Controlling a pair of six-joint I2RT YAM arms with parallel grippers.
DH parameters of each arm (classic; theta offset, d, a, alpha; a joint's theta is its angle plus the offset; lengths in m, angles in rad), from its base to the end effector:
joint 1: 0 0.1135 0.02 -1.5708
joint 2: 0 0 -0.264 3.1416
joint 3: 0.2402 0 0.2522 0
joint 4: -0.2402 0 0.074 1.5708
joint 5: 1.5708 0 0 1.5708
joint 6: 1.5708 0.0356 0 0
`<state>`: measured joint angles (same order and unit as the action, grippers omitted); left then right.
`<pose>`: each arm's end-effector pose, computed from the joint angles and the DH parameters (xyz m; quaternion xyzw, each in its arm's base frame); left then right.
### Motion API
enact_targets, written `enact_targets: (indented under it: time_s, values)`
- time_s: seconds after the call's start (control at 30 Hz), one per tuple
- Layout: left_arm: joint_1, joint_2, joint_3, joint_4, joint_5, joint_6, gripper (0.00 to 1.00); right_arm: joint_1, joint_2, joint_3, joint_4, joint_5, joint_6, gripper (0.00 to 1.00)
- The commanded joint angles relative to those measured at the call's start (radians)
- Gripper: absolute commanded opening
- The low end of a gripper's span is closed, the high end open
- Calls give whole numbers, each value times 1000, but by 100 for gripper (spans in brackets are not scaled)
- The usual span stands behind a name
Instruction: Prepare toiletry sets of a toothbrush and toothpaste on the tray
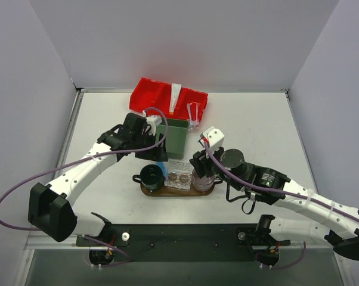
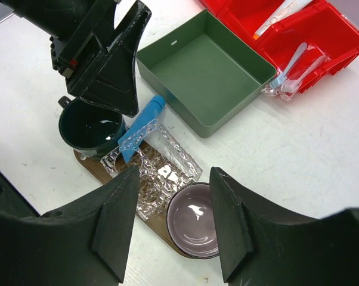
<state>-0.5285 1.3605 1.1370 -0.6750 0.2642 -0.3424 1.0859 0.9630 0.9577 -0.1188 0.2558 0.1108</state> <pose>0.2410 -0.1515 0.2911 0.1302 0.9277 -0.2507 0.2440 0.1115 0.1923 0.3755 -0.2737 0.6964 0.2908 0.5963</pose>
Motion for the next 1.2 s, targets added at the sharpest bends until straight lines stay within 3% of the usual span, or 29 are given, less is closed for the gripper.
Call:
enact_targets:
  time_s: [0.0, 0.2, 0.4, 0.67, 1.17]
  values:
    - [-2, -27, 4, 84, -16, 6, 81, -4, -17, 12, -5, 16, 23, 46]
    - [13, -60, -16, 123, -88, 79, 83, -36, 17, 49, -28, 7, 58, 48]
    - [173, 35, -65, 117, 26, -50, 77, -67, 80, 81, -38, -64, 78, 48]
    - [160, 189, -46, 98, -62, -148, 76, -75, 91, 62, -36, -95, 90, 47]
    - [150, 356, -52, 232, 38, -257, 76, -121, -40, -50, -35, -92, 102, 47]
